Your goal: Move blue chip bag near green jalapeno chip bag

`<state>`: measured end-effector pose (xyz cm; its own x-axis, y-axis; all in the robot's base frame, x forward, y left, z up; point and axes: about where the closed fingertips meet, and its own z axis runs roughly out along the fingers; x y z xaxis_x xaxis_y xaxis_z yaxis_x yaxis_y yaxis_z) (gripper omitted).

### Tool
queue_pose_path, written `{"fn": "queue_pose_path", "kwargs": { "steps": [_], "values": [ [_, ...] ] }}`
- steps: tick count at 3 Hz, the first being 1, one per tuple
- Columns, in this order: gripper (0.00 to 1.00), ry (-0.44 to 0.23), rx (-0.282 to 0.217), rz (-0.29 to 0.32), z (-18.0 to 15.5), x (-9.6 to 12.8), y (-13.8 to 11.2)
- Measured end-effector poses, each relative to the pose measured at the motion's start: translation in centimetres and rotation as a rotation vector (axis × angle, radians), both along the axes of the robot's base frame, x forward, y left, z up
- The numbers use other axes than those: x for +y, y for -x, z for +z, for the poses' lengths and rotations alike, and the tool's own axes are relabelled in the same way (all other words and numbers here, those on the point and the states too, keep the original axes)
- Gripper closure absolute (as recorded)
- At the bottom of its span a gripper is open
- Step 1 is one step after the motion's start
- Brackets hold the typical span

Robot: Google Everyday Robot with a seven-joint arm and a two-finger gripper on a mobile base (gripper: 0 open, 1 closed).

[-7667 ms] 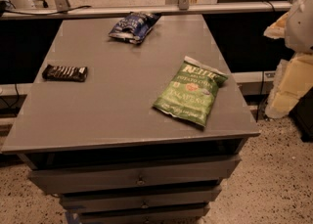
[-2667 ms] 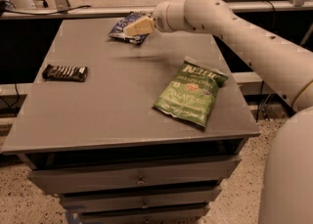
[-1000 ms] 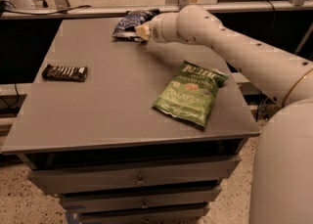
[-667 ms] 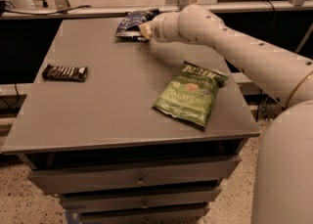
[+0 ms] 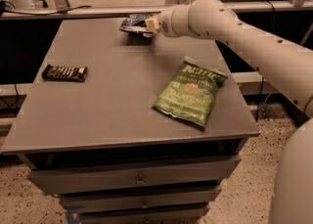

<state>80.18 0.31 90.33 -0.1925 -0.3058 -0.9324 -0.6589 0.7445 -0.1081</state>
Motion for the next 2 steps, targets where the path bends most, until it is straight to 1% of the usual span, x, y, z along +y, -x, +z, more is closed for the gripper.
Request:
{"fn": "queue_pose_path", "kwargs": {
  "steps": [1,2],
  "values": [
    [1.0,0.007,-0.012,0.033,2.1,-0.9,1.9],
    [1.0,0.021,-0.001,0.087,3.6,-1.2,4.7]
  ]
}}
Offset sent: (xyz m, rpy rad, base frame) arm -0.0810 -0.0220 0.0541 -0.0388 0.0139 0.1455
